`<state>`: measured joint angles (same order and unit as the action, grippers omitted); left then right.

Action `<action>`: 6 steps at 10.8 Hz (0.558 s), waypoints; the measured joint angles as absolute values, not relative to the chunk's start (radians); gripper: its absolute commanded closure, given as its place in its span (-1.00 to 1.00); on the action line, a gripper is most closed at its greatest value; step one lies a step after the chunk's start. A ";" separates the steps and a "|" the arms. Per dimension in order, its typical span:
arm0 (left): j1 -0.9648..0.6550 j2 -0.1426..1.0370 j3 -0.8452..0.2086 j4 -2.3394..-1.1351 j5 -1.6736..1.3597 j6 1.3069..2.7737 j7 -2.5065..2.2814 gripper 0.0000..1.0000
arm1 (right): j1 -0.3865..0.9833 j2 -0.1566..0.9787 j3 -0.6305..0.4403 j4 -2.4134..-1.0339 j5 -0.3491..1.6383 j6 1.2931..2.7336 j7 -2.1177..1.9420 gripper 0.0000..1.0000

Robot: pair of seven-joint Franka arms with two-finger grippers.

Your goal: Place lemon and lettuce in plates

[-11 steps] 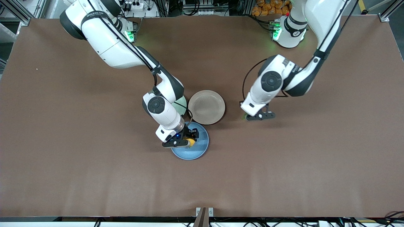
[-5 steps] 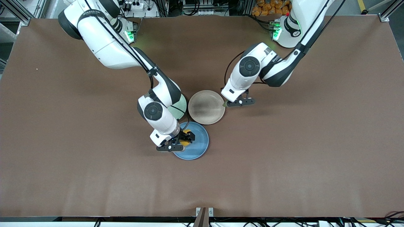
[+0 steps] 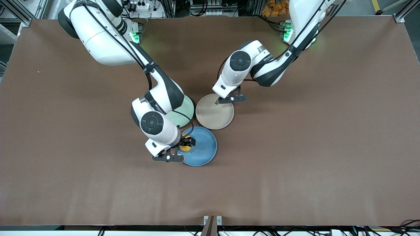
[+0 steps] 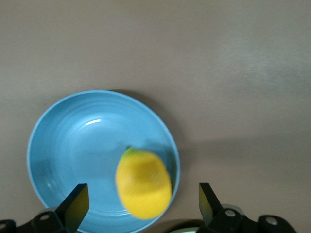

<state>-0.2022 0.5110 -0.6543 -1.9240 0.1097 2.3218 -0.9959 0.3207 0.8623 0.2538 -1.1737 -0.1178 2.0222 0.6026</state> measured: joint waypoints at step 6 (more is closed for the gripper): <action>-0.208 0.590 -0.625 -1.800 0.166 2.323 -1.028 -1.00 | 0.124 0.628 0.190 -1.301 -0.040 1.905 0.227 -1.00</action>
